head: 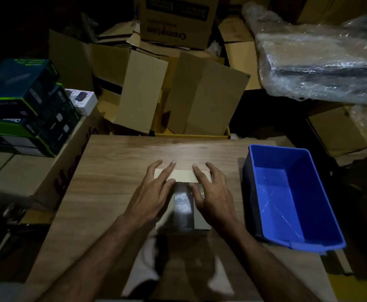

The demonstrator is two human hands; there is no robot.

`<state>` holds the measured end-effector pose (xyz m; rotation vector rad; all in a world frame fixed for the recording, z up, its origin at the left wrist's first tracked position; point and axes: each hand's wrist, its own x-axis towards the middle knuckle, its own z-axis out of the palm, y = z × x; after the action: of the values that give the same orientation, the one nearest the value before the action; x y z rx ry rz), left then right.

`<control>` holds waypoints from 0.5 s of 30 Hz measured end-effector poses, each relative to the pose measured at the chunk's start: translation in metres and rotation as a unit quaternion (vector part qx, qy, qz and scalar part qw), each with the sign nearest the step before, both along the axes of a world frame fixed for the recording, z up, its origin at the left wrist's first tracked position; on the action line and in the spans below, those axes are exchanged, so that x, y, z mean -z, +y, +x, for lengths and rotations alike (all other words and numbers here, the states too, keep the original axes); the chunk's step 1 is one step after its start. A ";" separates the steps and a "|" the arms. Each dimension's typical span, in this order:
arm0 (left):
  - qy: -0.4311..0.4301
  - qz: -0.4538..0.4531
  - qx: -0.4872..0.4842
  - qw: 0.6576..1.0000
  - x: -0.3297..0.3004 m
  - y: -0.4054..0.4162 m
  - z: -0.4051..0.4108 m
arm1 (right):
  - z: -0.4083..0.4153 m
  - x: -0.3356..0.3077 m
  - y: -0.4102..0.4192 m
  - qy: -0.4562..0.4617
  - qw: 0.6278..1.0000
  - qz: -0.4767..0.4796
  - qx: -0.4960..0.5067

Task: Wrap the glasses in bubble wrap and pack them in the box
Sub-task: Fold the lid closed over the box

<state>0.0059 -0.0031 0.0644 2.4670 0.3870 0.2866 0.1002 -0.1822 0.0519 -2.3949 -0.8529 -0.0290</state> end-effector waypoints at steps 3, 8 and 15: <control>-0.016 0.007 0.016 1.000 0.008 -0.007 -0.020 | -0.021 0.009 -0.016 -0.034 0.999 -0.036 -0.022; -0.011 0.034 0.054 0.998 0.044 -0.021 -0.056 | -0.051 0.048 -0.046 -0.028 0.998 -0.007 -0.060; 0.008 0.073 0.021 0.997 0.089 -0.038 -0.072 | -0.069 0.080 -0.053 0.013 0.999 -0.039 -0.026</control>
<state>-0.0660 -0.0407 -0.0247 2.6175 0.3317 0.2869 0.0314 -0.2357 -0.0277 -2.4396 -0.9199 0.0558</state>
